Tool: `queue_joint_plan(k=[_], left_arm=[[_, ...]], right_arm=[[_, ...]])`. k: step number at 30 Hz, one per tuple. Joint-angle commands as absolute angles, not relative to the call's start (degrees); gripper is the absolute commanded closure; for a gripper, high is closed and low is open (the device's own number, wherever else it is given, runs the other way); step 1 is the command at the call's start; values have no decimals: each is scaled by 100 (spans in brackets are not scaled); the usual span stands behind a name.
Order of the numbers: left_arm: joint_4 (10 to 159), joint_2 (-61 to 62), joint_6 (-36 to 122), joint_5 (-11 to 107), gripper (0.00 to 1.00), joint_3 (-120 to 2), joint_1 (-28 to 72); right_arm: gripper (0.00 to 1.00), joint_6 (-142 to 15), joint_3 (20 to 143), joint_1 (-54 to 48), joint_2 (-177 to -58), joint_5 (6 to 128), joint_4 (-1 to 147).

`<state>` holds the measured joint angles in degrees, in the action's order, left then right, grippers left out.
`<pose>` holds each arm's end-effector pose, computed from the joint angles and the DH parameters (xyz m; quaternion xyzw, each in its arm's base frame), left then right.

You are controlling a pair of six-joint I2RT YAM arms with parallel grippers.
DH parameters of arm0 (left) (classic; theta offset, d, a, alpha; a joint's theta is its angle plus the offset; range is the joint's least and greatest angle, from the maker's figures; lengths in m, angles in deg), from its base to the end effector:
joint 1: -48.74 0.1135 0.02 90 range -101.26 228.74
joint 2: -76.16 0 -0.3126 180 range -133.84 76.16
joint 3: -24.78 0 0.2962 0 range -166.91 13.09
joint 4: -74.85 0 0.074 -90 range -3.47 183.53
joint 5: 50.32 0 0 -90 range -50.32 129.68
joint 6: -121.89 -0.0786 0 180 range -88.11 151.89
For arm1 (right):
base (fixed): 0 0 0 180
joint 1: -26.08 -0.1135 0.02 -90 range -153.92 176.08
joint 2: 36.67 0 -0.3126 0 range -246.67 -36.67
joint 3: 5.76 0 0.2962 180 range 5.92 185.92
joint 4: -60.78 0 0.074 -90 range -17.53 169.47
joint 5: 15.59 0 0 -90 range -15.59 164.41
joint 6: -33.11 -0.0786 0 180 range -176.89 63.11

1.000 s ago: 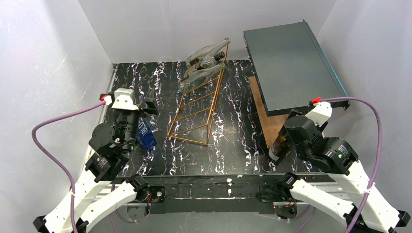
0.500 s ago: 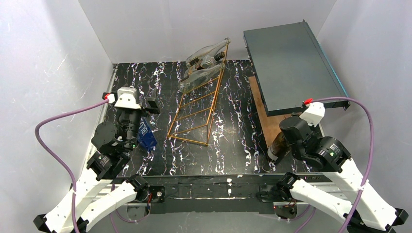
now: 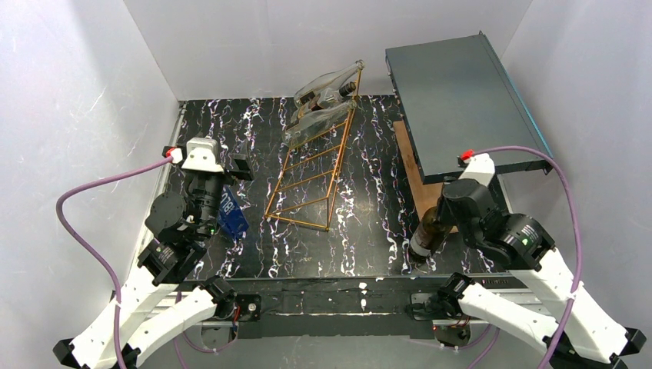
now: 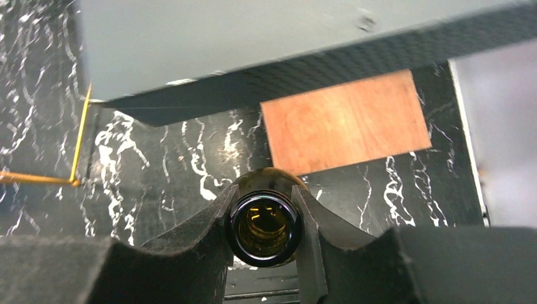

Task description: Put the wine bottle on the wine rack

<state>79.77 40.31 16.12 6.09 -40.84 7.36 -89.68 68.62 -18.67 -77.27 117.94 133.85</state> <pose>0.1415 -0.0667 0.5023 0.0327 0.5691 -0.0271 0.8212 0.1306 0.0532 0.3987 0.0705 0.8512 -0.0122 0.5199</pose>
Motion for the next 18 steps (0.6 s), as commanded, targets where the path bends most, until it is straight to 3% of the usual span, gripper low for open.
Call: queue_joint_plan(k=[1, 8, 18], left_arm=[[7871, 4056, 1692, 615, 1, -4078, 711], [7880, 4155, 1684, 632, 1, -4082, 709], [7899, 3971, 1760, 700, 1, -4100, 698]], right_arm=[[99, -8042, 7650, -1889, -8071, 11052, 12528], [99, -7551, 8003, -1890, -8717, 8824, 11741], [99, -6834, 9602, -1891, -9945, 8839, 12295]])
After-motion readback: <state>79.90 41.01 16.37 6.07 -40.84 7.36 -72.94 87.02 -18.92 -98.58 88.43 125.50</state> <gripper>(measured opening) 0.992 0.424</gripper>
